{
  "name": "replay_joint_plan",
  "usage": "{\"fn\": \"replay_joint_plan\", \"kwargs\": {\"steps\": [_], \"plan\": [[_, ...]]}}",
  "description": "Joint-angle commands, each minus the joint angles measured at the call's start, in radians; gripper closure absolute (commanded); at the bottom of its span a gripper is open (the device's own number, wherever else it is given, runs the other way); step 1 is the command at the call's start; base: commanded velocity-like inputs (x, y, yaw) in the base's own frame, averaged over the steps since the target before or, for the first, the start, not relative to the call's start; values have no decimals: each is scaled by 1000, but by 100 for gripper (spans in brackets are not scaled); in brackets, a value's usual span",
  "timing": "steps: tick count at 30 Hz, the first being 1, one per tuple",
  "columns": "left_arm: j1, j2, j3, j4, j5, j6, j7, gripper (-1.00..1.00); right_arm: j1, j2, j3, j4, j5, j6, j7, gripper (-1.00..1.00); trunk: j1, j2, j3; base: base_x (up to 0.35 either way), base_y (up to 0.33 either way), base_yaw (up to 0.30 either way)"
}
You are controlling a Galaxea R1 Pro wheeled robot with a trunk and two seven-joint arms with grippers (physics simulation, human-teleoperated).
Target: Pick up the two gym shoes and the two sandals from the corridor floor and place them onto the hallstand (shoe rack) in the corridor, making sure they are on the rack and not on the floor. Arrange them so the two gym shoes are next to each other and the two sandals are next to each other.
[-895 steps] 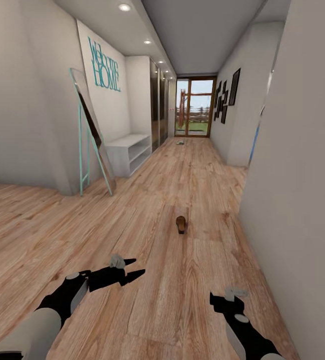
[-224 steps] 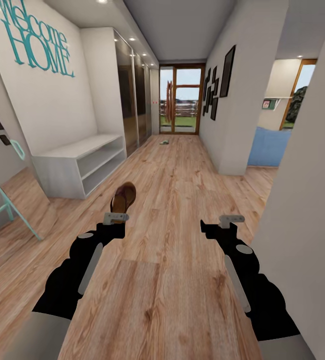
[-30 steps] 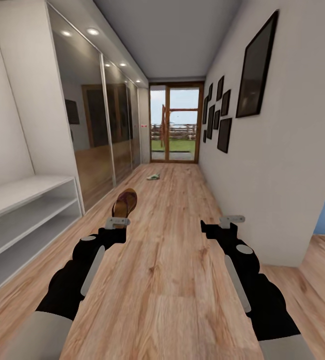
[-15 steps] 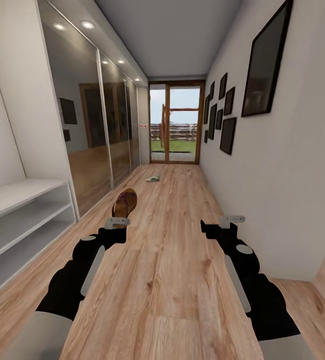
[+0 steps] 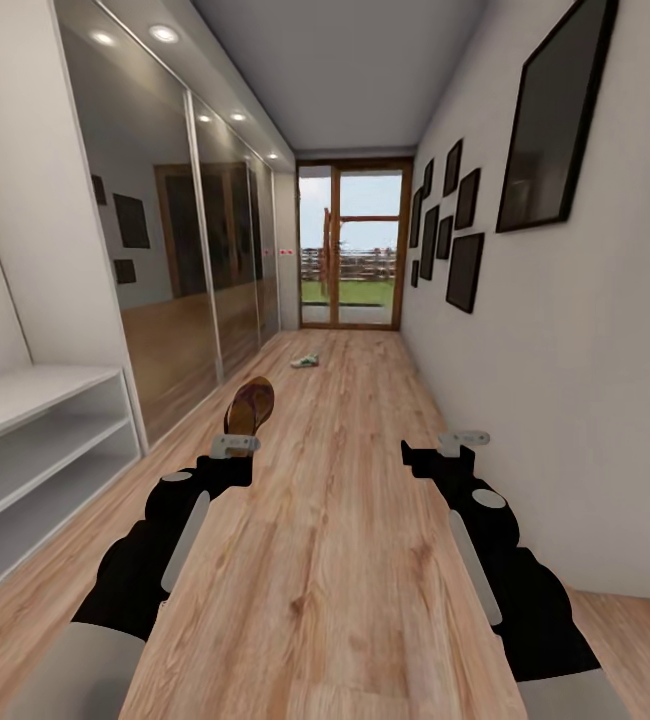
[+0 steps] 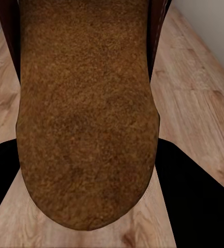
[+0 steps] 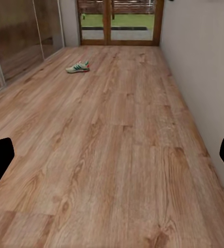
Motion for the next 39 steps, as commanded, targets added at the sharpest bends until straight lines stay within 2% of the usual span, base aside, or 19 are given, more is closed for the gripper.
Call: {"fn": "replay_joint_plan", "kwargs": {"steps": [1, 16, 29, 39], "plan": [[-1, 0, 0, -1, 7, 5, 3, 100, -1, 0, 2, -1, -8, 4, -9, -100, 0, 0, -1, 345, 0, 0], [-1, 0, 1, 0, 7, 5, 3, 100, -1, 0, 2, -1, -9, 4, -9, -100, 0, 0, -1, 346, 0, 0], [-1, 0, 0, 0, 7, 5, 3, 100, -1, 1, 2, -1, -9, 4, -9, -100, 0, 0, 17, 346, 0, 0], [-1, -1, 0, 0, 7, 5, 3, 100, -1, 0, 2, -1, -9, 4, -9, -100, 0, 0, 15, 346, 0, 0]]}}
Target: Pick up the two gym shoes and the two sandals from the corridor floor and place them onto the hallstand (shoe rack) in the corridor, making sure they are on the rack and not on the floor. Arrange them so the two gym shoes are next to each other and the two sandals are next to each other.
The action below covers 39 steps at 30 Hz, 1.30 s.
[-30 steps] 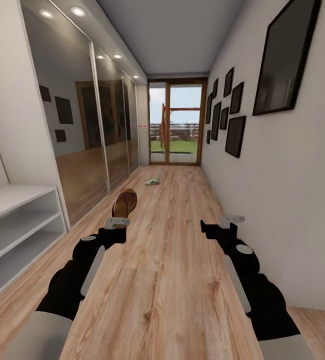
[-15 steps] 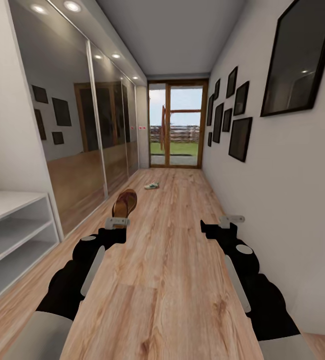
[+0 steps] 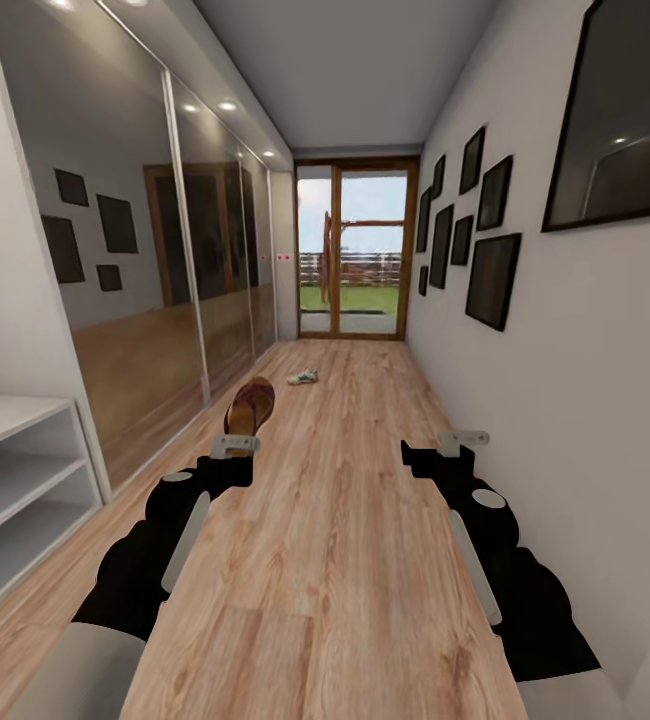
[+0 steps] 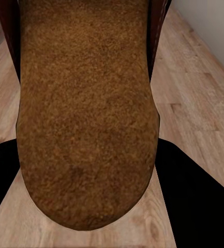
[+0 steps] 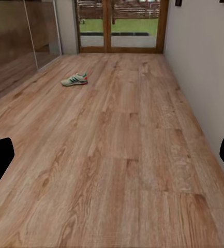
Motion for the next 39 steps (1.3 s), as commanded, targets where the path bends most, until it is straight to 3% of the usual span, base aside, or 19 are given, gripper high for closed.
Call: {"fn": "replay_joint_plan", "kwargs": {"steps": [1, 39], "plan": [[-1, 0, 0, -1, 7, 5, 3, 100, -1, 0, 2, -1, -8, 4, -9, -100, 0, -1, -3, 346, 0, 0], [-1, -1, 0, -1, 7, 5, 3, 100, -1, 1, 2, 0, -8, 4, -9, -100, 0, -1, -13, 346, 0, 0]]}}
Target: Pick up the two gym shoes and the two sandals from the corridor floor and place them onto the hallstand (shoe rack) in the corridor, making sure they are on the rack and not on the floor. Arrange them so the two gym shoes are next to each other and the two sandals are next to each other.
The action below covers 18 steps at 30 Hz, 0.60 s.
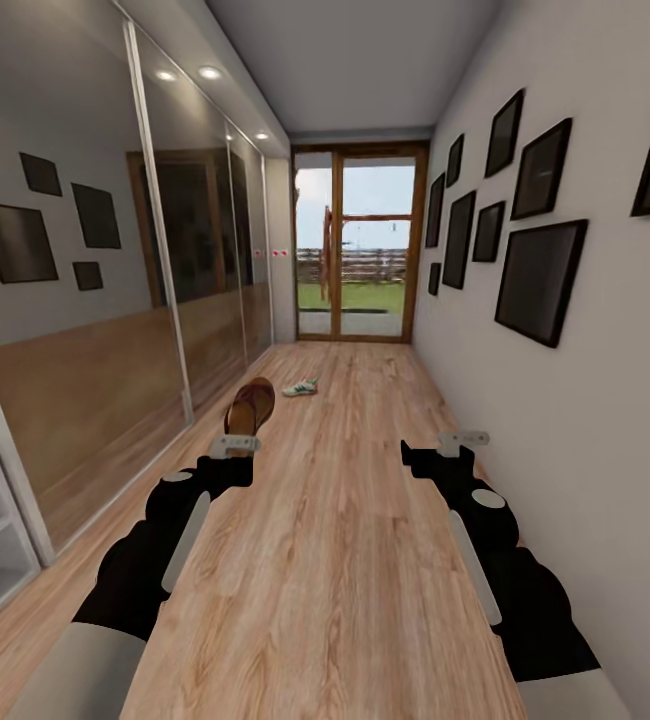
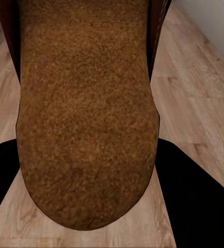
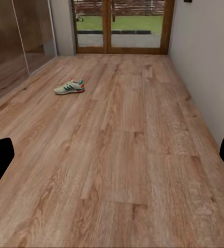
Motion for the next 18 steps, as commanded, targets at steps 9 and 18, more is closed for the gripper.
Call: {"fn": "replay_joint_plan", "kwargs": {"steps": [9, 18], "plan": [[-1, -1, 0, -1, 7, 5, 3, 100, -1, 0, 2, 0, -8, 4, -8, -100, 0, 0, -1, 346, 0, 0], [-1, -1, 0, -1, 7, 5, 3, 100, -1, -1, 1, 0, -8, 4, -7, -100, 0, 0, -1, 346, 0, 0]]}}
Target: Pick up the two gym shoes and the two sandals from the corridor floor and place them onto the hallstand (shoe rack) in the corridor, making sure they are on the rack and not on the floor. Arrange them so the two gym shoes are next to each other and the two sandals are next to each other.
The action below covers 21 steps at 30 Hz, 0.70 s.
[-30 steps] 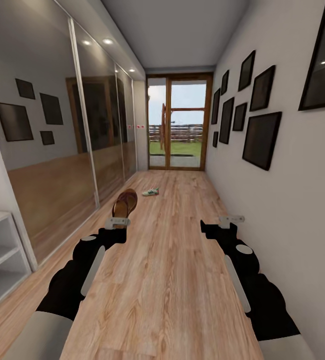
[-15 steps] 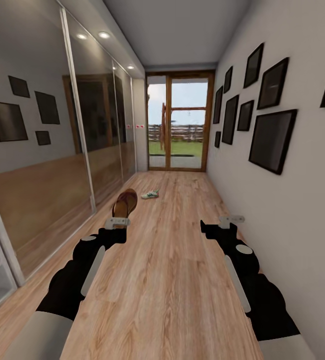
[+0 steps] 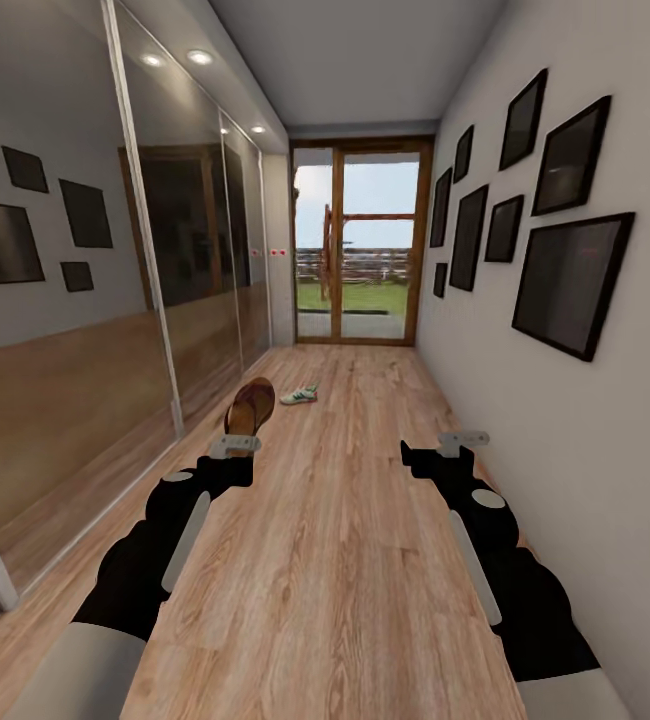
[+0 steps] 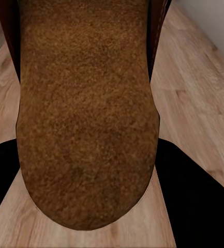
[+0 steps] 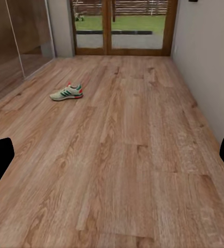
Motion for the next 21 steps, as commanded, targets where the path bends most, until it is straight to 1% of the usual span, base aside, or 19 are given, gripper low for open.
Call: {"fn": "replay_joint_plan", "kwargs": {"steps": [1, 10, 21], "plan": [[-1, 0, 0, -1, 7, 5, 3, 100, -1, 0, 1, -1, -8, 4, -8, -100, 0, 0, -1, 346, 0, 0], [-1, 0, 0, -1, 7, 4, 3, 100, -1, -1, 0, -1, -13, 4, -8, -100, 0, 0, -1, 346, 0, 0], [-1, 0, 0, -1, 6, 5, 3, 100, -1, -2, 0, -4, -8, 4, -8, -100, 0, 0, -1, 346, 0, 0]]}}
